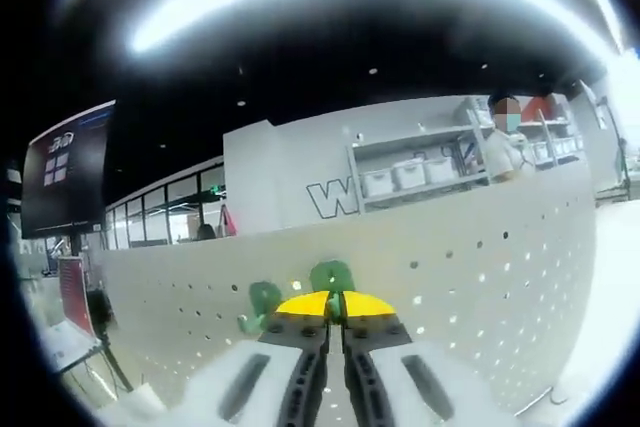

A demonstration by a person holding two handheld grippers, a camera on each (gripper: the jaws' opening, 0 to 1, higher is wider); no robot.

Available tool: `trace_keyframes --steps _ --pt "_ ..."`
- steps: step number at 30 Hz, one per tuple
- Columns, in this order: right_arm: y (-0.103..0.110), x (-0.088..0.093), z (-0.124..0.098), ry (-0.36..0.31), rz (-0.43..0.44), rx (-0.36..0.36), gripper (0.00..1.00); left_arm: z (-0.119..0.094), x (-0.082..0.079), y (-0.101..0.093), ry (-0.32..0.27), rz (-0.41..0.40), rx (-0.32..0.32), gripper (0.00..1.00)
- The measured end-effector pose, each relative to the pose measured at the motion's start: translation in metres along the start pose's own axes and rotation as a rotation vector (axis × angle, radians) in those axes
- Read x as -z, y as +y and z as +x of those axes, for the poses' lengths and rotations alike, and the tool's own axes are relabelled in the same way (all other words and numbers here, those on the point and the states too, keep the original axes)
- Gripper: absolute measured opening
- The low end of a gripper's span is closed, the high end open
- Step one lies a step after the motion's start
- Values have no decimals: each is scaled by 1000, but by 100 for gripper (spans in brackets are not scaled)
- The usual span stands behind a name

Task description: Insert the hook assembly into the mounting plate slot until the hook locks in place.

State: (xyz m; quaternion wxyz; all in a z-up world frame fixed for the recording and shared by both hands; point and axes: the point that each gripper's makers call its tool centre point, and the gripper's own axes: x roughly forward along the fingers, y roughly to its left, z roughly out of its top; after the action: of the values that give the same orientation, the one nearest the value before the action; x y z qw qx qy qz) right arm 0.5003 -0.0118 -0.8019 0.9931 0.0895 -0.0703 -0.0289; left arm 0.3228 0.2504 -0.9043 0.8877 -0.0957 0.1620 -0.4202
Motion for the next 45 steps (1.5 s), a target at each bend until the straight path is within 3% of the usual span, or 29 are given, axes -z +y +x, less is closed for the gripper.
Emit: trace_keyframes --steps 17,32,45 --pt "-4 7 4 9 7 14 0 1 4 0 9 -11 -2 90" --pt "1 10 0 77 -31 -4 5 -5 7 -3 6 -24 -8 90" --pt "0 -22 -6 37 -35 -16 20 -9 7 -5 14 -7 -12 93"
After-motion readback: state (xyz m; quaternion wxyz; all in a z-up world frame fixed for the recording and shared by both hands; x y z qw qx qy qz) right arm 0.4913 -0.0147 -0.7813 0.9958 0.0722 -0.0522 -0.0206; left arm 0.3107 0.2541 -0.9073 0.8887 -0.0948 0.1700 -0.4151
